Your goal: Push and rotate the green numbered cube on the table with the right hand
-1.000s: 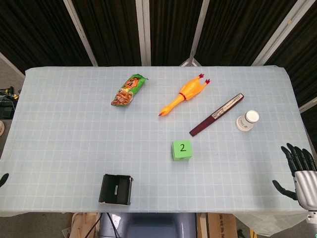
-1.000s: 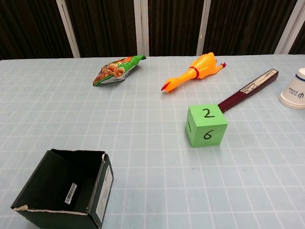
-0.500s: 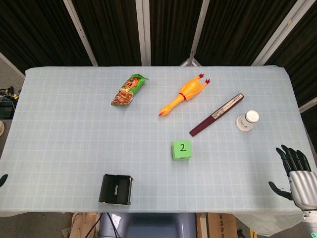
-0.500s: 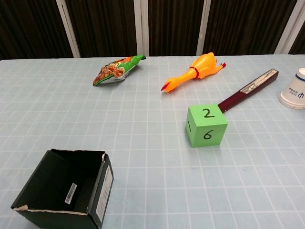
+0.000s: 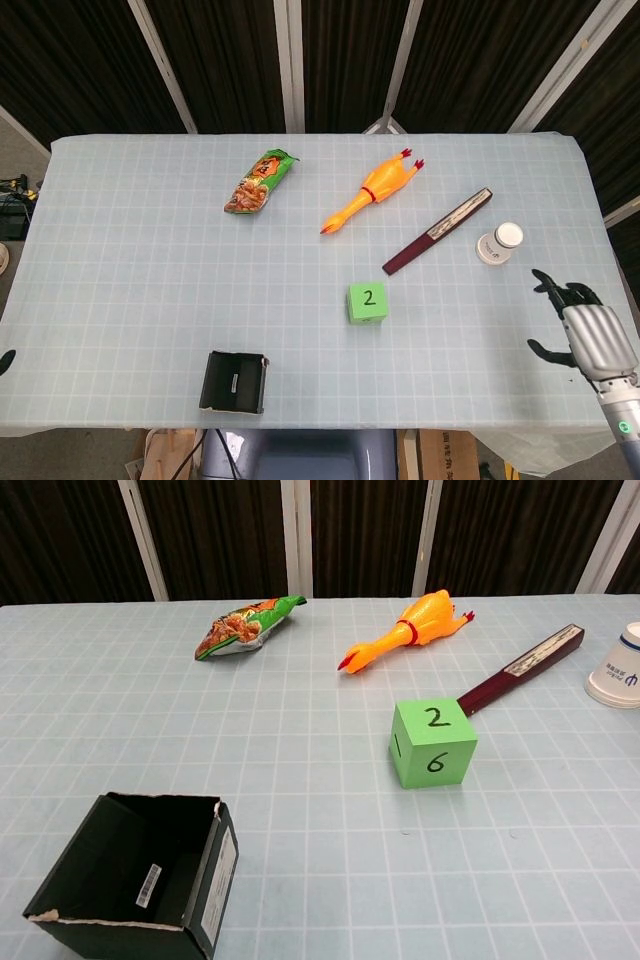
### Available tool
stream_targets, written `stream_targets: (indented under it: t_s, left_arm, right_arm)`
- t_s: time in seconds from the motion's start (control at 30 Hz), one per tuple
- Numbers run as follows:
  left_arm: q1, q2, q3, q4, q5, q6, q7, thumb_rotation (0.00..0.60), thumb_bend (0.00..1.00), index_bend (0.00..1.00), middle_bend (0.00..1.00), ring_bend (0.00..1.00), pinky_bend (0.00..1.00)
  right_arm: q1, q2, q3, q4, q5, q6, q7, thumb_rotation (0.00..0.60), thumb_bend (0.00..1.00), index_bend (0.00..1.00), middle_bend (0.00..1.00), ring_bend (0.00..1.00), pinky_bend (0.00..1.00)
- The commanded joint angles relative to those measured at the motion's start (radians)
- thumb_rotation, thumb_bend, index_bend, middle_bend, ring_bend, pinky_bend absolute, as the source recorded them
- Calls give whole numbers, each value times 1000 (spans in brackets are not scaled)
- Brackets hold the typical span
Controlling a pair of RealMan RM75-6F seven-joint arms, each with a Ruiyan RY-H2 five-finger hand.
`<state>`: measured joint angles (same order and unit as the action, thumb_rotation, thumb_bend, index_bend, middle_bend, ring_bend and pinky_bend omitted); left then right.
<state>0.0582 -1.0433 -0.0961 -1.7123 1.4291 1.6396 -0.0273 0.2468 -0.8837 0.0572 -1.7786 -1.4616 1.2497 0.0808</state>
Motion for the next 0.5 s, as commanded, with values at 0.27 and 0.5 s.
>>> stream_targets:
  t_s: [0.27,0.5]
  left_arm:
    - [-3,0,-4,-1,-12,-8,5,600,262,20,0,40,162]
    - [-3,2,-7,-3,-20,-9,3,600,262,21,0,40,162]
  right_arm:
    - [237,130,57,-213,223,-372,-286,600,636,149,833,817,617]
    - [401,105,41,-268,451,-527,-506,600,701,150,837,823,623]
